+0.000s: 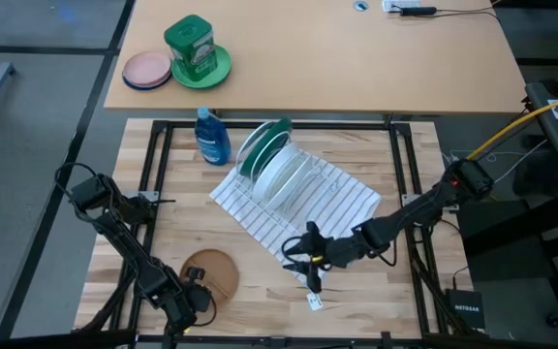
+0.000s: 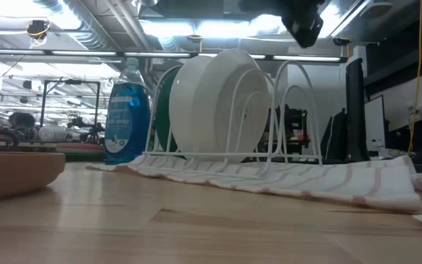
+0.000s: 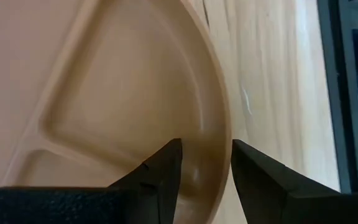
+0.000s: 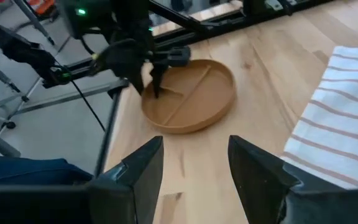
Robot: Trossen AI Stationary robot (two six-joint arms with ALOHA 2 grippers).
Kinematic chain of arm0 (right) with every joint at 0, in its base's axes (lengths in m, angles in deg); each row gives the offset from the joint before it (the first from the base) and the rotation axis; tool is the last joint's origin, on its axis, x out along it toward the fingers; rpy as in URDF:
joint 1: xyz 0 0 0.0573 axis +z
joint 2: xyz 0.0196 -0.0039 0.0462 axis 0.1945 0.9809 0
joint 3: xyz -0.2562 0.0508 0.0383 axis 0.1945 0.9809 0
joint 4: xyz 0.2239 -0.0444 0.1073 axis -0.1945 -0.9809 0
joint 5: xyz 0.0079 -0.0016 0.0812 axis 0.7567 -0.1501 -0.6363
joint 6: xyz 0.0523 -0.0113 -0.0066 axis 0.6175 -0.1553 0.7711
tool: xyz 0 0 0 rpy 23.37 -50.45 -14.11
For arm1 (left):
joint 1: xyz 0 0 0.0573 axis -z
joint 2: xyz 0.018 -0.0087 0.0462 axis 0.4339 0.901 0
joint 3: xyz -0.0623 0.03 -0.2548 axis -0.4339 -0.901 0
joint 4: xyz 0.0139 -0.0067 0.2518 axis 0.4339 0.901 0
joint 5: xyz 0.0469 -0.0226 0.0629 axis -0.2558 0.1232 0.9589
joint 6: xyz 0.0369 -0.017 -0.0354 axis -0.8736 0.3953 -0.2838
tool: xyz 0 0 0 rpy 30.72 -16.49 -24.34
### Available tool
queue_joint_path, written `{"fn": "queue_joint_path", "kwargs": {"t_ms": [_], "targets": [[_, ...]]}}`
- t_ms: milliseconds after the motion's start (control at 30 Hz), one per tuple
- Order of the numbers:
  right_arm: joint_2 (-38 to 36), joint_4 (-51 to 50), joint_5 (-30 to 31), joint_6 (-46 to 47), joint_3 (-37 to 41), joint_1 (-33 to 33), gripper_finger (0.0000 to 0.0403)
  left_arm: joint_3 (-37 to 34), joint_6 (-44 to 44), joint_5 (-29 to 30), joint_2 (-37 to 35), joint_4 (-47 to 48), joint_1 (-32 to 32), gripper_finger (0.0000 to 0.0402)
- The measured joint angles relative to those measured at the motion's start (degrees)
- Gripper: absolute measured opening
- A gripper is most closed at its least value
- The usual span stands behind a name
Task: Sort dishes
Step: Put the brown plate into the white dish rack
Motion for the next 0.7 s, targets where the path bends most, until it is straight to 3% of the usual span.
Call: {"fn": "queue_joint_path", "kwargs": {"t_ms": [233,333,500,700], "targets": [[0.0,3.0,0.6,0.0,0.0,2.3,0.0183,0.1,-2.2,0.1,0.6,0.3,0.0,0.0126],[0.0,4.5,0.6,0.0,0.0,2.6,0.0183,0.1,-2.7,0.0,0.6,0.4,0.0,0.0099],[0.0,6.3,0.3,-1.3,0.0,2.9,0.0183,0.7,-2.8,-0.3,0.7,0.4,0.0,0.0019],[0.0,11.1,0.0,-5.4,0.0,3.0,0.0183,3.3,-2.3,0.3,0.6,1.2,-0.1,0.0012]]}}
